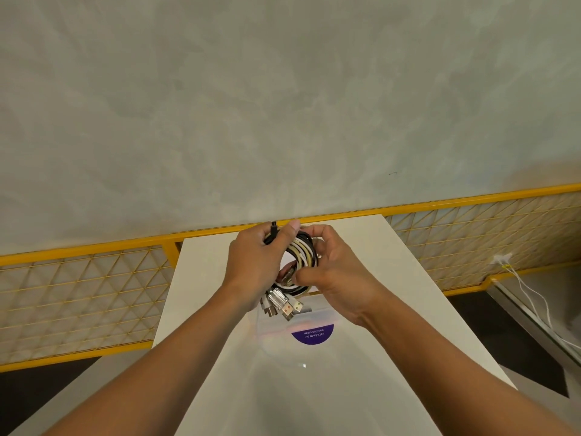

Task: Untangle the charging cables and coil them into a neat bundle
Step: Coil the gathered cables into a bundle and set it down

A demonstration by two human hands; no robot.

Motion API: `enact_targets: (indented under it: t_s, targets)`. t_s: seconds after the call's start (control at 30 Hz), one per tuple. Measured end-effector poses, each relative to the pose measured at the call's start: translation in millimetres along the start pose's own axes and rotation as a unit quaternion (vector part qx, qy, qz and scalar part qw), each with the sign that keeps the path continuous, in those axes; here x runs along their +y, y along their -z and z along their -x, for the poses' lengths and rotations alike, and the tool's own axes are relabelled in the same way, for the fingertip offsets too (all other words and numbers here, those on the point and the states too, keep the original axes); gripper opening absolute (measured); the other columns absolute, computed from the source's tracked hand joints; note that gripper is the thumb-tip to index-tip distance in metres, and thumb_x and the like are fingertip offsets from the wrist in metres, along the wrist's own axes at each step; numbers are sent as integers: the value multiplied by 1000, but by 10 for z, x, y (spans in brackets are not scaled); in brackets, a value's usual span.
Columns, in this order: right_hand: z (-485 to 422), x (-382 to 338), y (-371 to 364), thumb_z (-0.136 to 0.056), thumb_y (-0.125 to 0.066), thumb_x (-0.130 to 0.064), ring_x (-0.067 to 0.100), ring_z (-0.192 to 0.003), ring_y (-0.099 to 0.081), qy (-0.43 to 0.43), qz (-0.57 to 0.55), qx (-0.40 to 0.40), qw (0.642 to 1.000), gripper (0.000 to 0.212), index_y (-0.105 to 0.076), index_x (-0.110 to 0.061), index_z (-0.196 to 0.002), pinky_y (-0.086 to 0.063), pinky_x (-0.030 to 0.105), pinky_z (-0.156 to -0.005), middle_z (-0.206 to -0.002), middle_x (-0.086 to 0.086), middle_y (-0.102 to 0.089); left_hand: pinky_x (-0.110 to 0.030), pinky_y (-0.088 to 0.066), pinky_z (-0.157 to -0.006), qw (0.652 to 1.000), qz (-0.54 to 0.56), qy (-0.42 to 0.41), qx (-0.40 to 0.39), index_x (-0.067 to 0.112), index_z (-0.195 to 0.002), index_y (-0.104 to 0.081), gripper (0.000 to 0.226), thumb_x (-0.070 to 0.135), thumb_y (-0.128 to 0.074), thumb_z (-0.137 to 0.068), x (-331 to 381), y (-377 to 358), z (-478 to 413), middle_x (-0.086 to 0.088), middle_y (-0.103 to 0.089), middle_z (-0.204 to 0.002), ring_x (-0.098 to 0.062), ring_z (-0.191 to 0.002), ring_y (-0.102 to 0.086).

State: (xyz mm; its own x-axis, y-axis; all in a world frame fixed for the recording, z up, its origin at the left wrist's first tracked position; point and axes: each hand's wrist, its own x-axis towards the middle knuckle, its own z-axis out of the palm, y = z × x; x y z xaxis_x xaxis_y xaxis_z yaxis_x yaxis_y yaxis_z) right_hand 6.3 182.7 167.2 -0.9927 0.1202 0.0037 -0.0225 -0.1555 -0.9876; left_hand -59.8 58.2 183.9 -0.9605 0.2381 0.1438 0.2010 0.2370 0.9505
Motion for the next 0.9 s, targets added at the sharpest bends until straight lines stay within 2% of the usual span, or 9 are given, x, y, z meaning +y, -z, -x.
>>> enact_targets:
  t_s: [0.1,0.23,0.33,0.43,0.53,0.6,0.7,0.8,0.9]
  targets:
    - [20,17,-20,-63,-78,1,29,-107,-68,42,72,38,996,72,-49,-25,-123,-60,50,-87,-121,7,-58,-37,-40,-61,1000,9,14,9,12,-74,-68,47,56,-66,-88,-18,-11,-13,-3,-63,-62,-14,-57,-48]
    - [32,22,-47,-74,-80,3,25,-94,-72,119,134,35,983,64,-48,-30,-120,-61,44,-82,-117,0,-59,-42,-46,-65,1000,23,17,11,16,-74,-71,42,55,-66,-88,19,-17,-39,-8,-67,-70,-24,-65,-55]
    - [22,28,-35,-79,-81,-10,10,-104,-63,169,278,52,944,34,-69,-30,-104,-53,26,-91,-112,-11,-60,-44,-52,-67,999,25,24,13,20,-69,-71,39,53,-67,-89,39,-11,-57,-2,-67,-66,-27,-69,-62]
    - [11,-5,10,-87,-77,-22,1,-112,-54,170,389,21,905,25,-76,-30,-111,-42,4,-90,-126,-7,-56,-41,-56,-68,999,27,32,18,22,-74,-74,34,52,-67,-89,1,15,-69,0,-72,-72,-23,-75,-69]
    - [-5,-48,26,-93,-71,-23,7,-118,-50,154,461,-26,874,20,-76,-27,-112,-31,-4,-87,-139,-1,-46,-30,-49,-61,1000,-7,15,21,23,-78,-75,32,51,-65,-91,-28,20,-47,5,-69,-68,-15,-66,-64]
    - [-10,-68,26,-94,-69,-19,-4,-111,-48,152,457,-48,875,17,-76,-24,-109,-30,-7,-84,-144,-4,-38,-33,-51,-63,999,-25,8,26,24,-80,-76,32,51,-64,-92,-45,20,-45,2,-71,-70,-17,-69,-66]
    - [1,-105,37,-95,-68,-19,-14,-110,-46,151,409,-73,897,14,-74,-29,-104,-34,-4,-87,-142,-12,-34,-40,-55,-68,999,-31,1,40,24,-81,-77,33,52,-64,-91,-65,38,-69,1,-71,-69,-20,-71,-67]
    - [-2,-128,65,-95,-68,-21,1,-117,-55,159,367,-93,912,17,-71,-37,-98,-46,13,-95,-145,-8,-39,-39,-55,-67,999,-27,-2,43,23,-80,-76,33,52,-64,-92,-65,29,-64,1,-71,-68,-20,-71,-68]
    - [-10,-119,80,-95,-67,-21,4,-130,-49,149,287,-80,943,16,-72,-36,-96,-48,24,-102,-144,-5,-45,-46,-57,-68,999,-13,7,36,23,-79,-76,33,52,-65,-91,-40,6,-74,-3,-70,-70,-26,-72,-66]
